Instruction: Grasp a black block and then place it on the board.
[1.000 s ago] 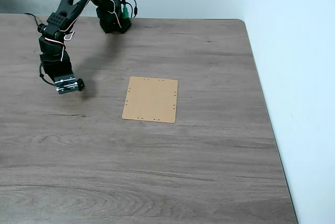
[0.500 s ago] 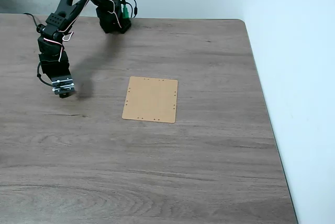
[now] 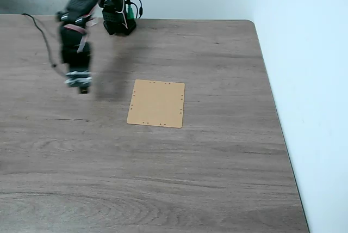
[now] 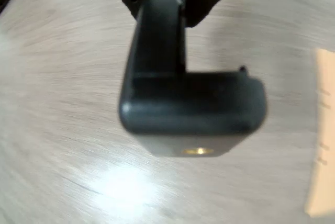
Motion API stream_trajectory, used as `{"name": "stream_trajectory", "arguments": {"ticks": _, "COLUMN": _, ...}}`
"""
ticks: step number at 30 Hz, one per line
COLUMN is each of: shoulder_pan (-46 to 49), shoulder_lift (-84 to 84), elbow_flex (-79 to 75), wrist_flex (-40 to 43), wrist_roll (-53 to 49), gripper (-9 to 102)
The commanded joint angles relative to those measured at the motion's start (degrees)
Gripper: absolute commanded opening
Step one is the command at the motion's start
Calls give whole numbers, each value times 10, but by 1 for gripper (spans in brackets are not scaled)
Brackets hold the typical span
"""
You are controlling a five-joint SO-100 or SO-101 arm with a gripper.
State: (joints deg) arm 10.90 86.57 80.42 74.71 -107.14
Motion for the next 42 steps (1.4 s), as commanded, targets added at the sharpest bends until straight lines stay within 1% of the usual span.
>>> {"name": "stream_trajectory", "arguments": {"ticks": 1, "shoulder_pan": -69, "shoulder_lift": 50, "elbow_flex": -1, "wrist_flex": -6, "wrist_roll": 114, "gripper": 0}}
{"name": "stream_trajectory", "arguments": {"ticks": 5, "shoulder_pan": -149, "shoulder_lift": 38, "elbow_flex": -26, "wrist_flex": -25, "wrist_roll": 253, "gripper": 0}}
{"name": "stream_trajectory", "arguments": {"ticks": 9, "shoulder_pan": -214, "shoulder_lift": 13, "elbow_flex": -51, "wrist_flex": -38, "wrist_roll": 352, "gripper": 0}}
{"name": "stream_trajectory", "arguments": {"ticks": 13, "shoulder_pan": -257, "shoulder_lift": -8, "elbow_flex": -55, "wrist_flex": -76, "wrist_roll": 417, "gripper": 0}}
{"name": "stream_trajectory", "arguments": {"ticks": 18, "shoulder_pan": -285, "shoulder_lift": -42, "elbow_flex": -45, "wrist_flex": -134, "wrist_roll": 483, "gripper": 0}}
{"name": "stream_trajectory", "arguments": {"ticks": 23, "shoulder_pan": -307, "shoulder_lift": -72, "elbow_flex": -30, "wrist_flex": -188, "wrist_roll": 529, "gripper": 0}}
{"name": "stream_trajectory", "arguments": {"ticks": 30, "shoulder_pan": -331, "shoulder_lift": -98, "elbow_flex": -8, "wrist_flex": -221, "wrist_roll": 567, "gripper": 0}}
{"name": "stream_trajectory", "arguments": {"ticks": 42, "shoulder_pan": -327, "shoulder_lift": -117, "elbow_flex": 33, "wrist_flex": -260, "wrist_roll": 577, "gripper": 0}}
